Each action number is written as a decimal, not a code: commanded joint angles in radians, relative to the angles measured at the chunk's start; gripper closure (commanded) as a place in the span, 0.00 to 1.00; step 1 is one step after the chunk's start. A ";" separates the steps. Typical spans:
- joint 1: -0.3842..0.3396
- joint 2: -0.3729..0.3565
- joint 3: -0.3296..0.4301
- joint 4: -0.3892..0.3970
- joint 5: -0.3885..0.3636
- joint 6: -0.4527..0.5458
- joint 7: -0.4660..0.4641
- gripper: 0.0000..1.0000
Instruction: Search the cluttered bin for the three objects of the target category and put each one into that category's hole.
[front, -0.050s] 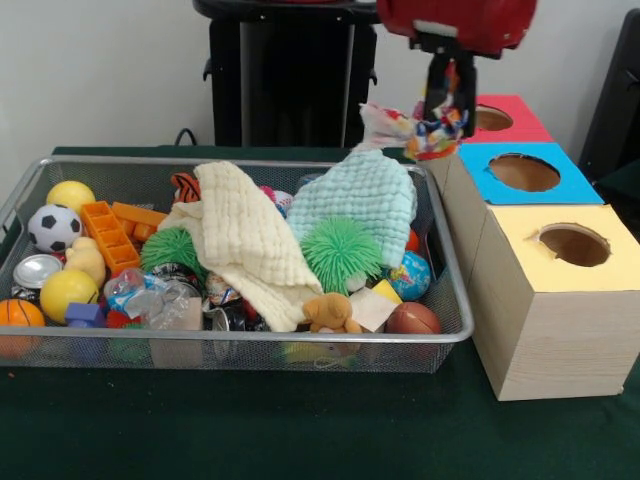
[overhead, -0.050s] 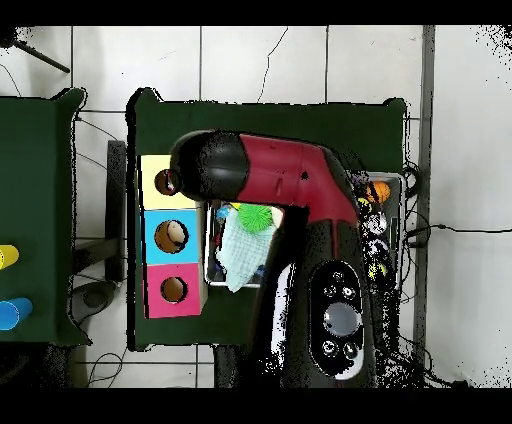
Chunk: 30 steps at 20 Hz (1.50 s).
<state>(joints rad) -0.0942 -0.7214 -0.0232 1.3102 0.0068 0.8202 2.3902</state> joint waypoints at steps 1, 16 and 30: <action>0.056 0.117 0.008 -0.138 0.039 0.113 0.231 1.00; 0.135 0.260 -0.027 -0.387 0.061 0.255 0.233 1.00; 0.167 0.311 -0.084 -0.272 0.070 0.096 0.256 1.00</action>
<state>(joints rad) 0.0837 -0.4617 -0.1034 0.9325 0.0516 0.9521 2.3903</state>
